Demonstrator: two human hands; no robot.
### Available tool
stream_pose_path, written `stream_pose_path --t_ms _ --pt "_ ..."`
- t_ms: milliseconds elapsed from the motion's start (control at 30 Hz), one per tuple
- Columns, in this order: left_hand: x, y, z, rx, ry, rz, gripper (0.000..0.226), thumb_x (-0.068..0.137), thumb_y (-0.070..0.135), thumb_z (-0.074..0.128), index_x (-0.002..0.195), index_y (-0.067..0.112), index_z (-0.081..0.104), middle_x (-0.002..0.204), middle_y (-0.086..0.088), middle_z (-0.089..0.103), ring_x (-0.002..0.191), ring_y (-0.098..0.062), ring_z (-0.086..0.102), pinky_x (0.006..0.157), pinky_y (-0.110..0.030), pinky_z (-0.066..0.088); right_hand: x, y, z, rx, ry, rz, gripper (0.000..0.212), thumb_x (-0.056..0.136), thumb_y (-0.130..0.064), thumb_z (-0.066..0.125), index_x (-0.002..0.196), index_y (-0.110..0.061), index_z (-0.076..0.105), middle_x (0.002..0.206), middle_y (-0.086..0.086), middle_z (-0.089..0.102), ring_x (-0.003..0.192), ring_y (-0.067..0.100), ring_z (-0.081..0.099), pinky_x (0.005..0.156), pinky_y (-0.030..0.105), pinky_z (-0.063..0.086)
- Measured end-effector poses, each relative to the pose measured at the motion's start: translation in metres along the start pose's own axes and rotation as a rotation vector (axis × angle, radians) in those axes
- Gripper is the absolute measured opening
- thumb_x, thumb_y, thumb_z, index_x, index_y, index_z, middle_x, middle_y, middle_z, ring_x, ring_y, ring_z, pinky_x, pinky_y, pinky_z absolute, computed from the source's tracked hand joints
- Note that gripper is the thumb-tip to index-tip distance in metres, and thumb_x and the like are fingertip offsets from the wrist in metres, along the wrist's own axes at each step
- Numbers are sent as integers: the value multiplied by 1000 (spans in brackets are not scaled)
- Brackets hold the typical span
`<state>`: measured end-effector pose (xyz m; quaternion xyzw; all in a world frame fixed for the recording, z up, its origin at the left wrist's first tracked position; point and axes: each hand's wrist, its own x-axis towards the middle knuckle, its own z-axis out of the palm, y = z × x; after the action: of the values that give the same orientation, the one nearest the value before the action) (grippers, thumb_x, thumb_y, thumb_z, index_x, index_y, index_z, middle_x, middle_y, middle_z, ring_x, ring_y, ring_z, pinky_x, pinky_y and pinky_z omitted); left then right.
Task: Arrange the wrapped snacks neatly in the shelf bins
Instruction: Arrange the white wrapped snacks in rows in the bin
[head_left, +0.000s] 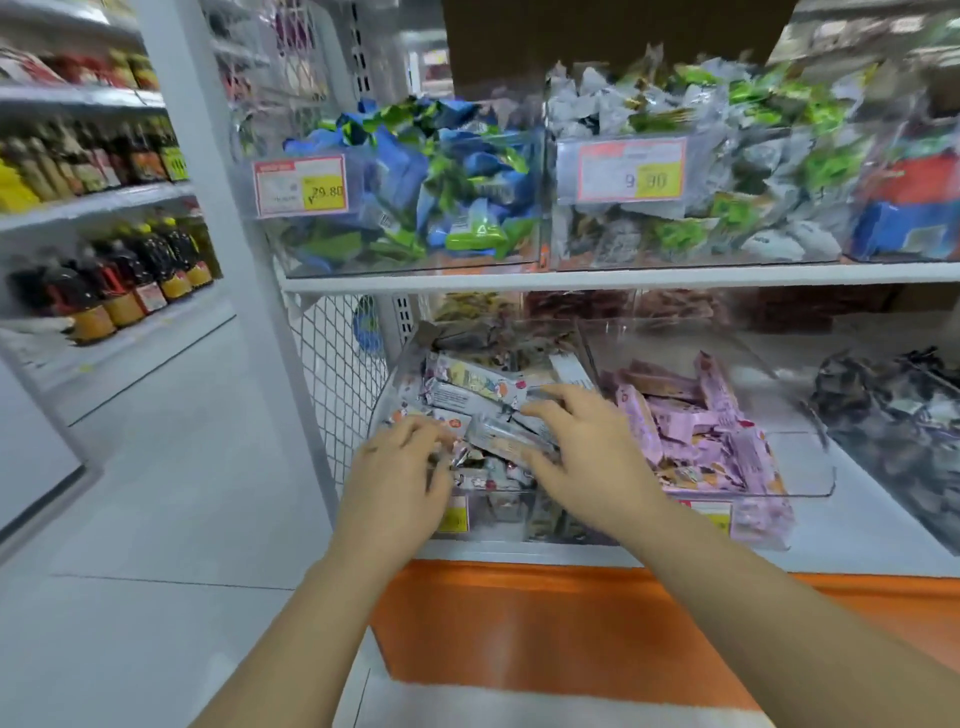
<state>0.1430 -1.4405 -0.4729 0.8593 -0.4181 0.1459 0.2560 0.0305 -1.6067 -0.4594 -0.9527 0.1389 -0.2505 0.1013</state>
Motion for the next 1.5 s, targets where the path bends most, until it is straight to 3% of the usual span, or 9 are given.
stream_pose_path --t_ms 200,333,533,700,900,1033,1133,1400,1500 --pt "39 -41 11 77 -134 137 42 82 44 35 111 28 61 118 10 57 114 -15 49 108 -42 26 50 -4 25 -119 -165 -128 39 88 -43 54 124 -29 55 126 -8 54 122 17 44 112 42 17" --pt "49 -52 6 57 -223 144 40 83 47 51 121 35 56 127 13 51 126 -12 38 112 -44 22 55 1 31 -156 -280 -117 41 90 -41 51 129 -32 46 128 -11 54 122 15 46 116 45 9" --pt "39 -54 4 128 -219 45 55 84 36 62 135 35 44 143 6 36 134 -18 30 112 -49 22 39 3 31 -136 -139 -110 38 88 -39 59 125 -31 54 120 -12 61 118 11 52 116 35 9" --pt "39 -58 7 153 -116 65 47 77 26 72 122 27 59 114 0 56 110 -26 52 103 -48 31 37 10 41 -162 77 -123 35 75 -31 76 108 -23 65 97 -4 69 92 22 64 103 40 32" --pt "52 -56 1 47 -28 72 42 80 38 67 120 28 60 106 8 54 95 -17 53 99 -42 38 77 7 39 -172 35 -126 39 85 -35 65 122 -23 57 110 0 62 102 27 56 85 37 42" --pt "62 -61 -5 -30 -29 39 43 80 43 65 121 33 57 105 13 49 91 -17 54 77 -31 46 103 -6 39 -119 -19 -106 42 92 -28 55 132 -28 46 123 2 54 109 28 51 80 36 45" --pt "64 -67 -7 -78 -21 14 42 79 46 64 119 34 57 100 19 44 85 -7 51 63 -19 38 122 -10 41 -124 -58 -153 41 93 -28 52 134 -32 44 131 -3 51 109 25 56 76 38 51" --pt "59 -73 -13 -246 -29 -10 42 75 51 64 114 37 58 96 37 41 91 18 44 76 -11 37 148 20 52 -157 17 -131 47 84 -9 63 128 -25 56 117 6 66 105 33 59 83 41 52" --pt "57 -72 -11 -267 -40 -6 40 75 46 68 113 35 59 97 36 42 90 17 44 78 -15 37 141 19 54 -229 42 -104 48 87 -13 60 132 -27 52 133 3 57 117 35 51 95 45 45"
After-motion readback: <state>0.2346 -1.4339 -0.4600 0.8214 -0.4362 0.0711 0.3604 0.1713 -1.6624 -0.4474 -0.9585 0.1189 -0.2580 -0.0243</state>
